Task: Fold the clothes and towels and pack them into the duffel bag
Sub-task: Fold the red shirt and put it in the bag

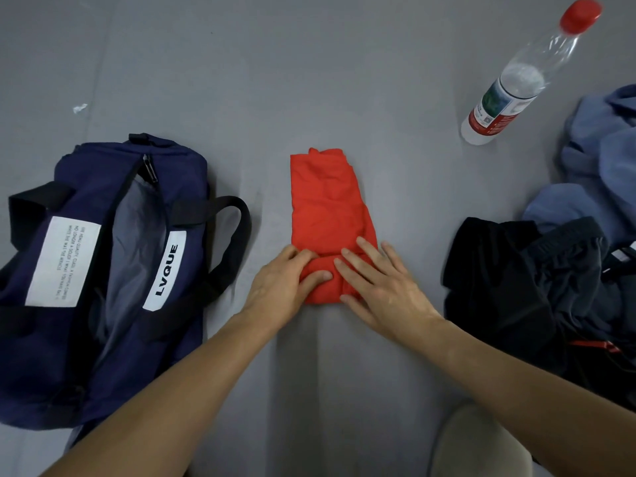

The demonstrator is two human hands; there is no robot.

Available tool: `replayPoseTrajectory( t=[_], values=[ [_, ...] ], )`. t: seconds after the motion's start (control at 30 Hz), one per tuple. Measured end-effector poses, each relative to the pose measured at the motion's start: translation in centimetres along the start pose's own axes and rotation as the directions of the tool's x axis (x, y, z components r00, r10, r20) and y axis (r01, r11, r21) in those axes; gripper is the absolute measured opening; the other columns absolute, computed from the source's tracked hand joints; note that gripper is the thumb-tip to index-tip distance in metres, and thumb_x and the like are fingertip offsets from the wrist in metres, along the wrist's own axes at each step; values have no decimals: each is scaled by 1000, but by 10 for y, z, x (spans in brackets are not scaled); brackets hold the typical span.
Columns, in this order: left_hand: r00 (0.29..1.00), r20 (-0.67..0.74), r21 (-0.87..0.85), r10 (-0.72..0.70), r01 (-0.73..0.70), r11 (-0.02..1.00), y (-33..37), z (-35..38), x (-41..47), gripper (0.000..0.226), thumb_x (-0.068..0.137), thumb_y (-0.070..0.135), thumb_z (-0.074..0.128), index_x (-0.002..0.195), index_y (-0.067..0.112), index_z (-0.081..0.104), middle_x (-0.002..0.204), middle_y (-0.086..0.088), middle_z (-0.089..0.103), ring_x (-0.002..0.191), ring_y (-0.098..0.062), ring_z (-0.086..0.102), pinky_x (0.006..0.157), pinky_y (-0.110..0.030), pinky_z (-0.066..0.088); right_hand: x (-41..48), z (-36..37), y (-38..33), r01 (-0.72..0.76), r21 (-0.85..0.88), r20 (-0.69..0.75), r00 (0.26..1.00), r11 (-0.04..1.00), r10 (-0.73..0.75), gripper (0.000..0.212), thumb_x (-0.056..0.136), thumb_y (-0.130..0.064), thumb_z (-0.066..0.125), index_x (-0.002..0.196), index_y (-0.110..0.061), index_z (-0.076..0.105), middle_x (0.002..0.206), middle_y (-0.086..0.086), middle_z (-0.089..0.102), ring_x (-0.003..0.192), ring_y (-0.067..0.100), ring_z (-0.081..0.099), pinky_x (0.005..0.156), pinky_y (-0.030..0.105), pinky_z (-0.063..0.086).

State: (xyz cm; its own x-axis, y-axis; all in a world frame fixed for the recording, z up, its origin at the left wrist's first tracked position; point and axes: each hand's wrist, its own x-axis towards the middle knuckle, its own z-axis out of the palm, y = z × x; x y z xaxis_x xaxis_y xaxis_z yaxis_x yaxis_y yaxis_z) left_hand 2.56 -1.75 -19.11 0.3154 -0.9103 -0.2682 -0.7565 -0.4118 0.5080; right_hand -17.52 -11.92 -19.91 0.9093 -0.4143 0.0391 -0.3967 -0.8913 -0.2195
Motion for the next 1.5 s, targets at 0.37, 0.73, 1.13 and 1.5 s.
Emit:
replayPoseTrajectory(
  t=[0.37, 0.73, 1.13, 1.5],
  values=[
    [939, 95, 342, 329, -341, 876, -14, 23, -21, 83, 100, 59, 43, 161, 18, 5, 169, 3, 2, 155, -17, -7, 126, -44, 8, 9, 16, 15, -94, -27, 323, 941, 995, 98, 91, 88, -74, 22, 160, -22, 4, 167, -4, 11, 155, 27, 5, 123, 56, 11],
    [962, 29, 137, 273, -274, 952, -5, 10, -12, 62, 95, 42, 59, 149, 20, 38, 159, 3, 37, 149, -19, 30, 122, -40, 28, 4, 7, 18, -12, 62, 63, 998, 998, 8, 69, 80, -35, 74, 142, -12, 54, 144, 5, 56, 140, 33, 44, 112, 51, 40],
    [995, 4, -135, -100, 100, 986, 7, -5, -13, 34, 89, 61, 58, 111, 34, 56, 101, 13, 61, 90, -11, 61, 75, -26, 44, 3, -17, 3, -349, 293, 70, 936, 890, 345, 59, 88, -53, 65, 138, -25, 52, 120, 6, 63, 111, 27, 58, 95, 43, 50],
    [922, -50, 297, 383, -353, 887, -12, 16, -30, 71, 93, 52, 62, 150, 15, 41, 155, -5, 40, 144, -26, 36, 118, -44, 34, -3, 13, 8, -14, -27, 59, 998, 1000, 16, 86, 82, -48, 67, 156, -20, 31, 158, 5, 38, 142, 32, 40, 112, 49, 39]
  ],
)
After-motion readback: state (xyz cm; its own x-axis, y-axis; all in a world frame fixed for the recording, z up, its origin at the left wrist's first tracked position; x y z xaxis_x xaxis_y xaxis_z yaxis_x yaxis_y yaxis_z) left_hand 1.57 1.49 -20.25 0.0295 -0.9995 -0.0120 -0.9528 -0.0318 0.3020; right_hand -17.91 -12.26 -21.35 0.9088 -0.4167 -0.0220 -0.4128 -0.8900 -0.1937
